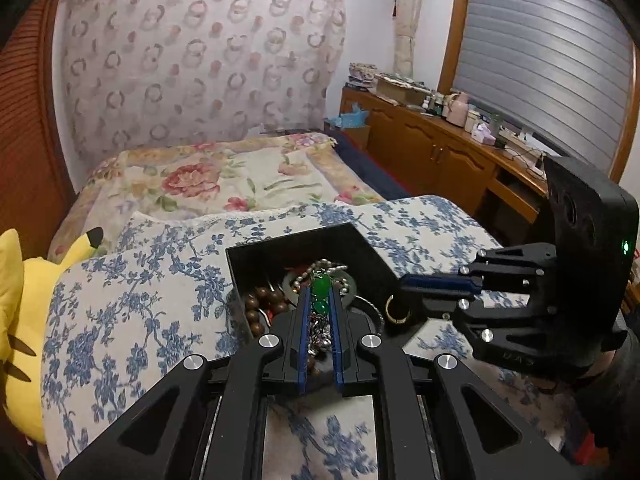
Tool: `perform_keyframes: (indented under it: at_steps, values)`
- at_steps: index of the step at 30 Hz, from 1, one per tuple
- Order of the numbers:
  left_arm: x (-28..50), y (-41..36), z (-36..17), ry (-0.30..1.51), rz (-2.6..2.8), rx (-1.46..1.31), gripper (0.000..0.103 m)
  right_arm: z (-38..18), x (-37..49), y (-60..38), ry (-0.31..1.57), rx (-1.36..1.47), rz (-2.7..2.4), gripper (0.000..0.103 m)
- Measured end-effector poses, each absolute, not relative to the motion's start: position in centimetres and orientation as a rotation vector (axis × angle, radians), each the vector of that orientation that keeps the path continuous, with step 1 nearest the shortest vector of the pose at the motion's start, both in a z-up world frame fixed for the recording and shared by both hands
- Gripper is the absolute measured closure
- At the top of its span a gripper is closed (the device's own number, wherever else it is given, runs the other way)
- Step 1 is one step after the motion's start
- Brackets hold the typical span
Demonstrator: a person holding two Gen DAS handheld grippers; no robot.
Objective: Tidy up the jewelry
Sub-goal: 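Lower the pendant necklace into the box and open the left tool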
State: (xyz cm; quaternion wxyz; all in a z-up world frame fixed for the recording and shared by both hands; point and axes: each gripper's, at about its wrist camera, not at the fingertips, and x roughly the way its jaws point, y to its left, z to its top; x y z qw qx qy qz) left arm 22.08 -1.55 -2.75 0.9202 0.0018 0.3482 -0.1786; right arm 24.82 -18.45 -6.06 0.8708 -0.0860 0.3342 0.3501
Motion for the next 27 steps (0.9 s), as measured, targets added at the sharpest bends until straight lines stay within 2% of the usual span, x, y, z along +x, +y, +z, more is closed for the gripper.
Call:
perform_keyframes:
  at_steps: [16,18,20,22,24,27]
  values:
    - [25.1,-2.0,-5.0,0.761,-0.363,0.015,0.095,-6.9,25.7,-18.3,0.726,-0.141,0.742,0.090]
    - [25.1,-2.1,-5.0,0.758,-0.357,0.018,0.095,-6.7,25.7,-18.2,0.719,-0.146,0.741,0.086]
    - [25.1,-2.0,-4.9,0.751,-0.350,0.018,0.095,-6.5,25.8,-18.3,0.713,-0.145,0.732,0.073]
    - [25.1,-1.9,-4.7,0.749,-0.347,0.016,0.094,-6.3,25.8,-18.4,0.709,-0.142,0.729,0.072]
    - [25.0,-1.7,-4.6,0.744,-0.344,0.014,0.091,-6.1,25.7,-18.7,0.703,-0.143,0.722,0.072]
    - [24.7,-1.5,-4.4,0.736,-0.338,0.012,0.080,-5.8,25.5,-19.1,0.694,-0.135,0.714,0.072]
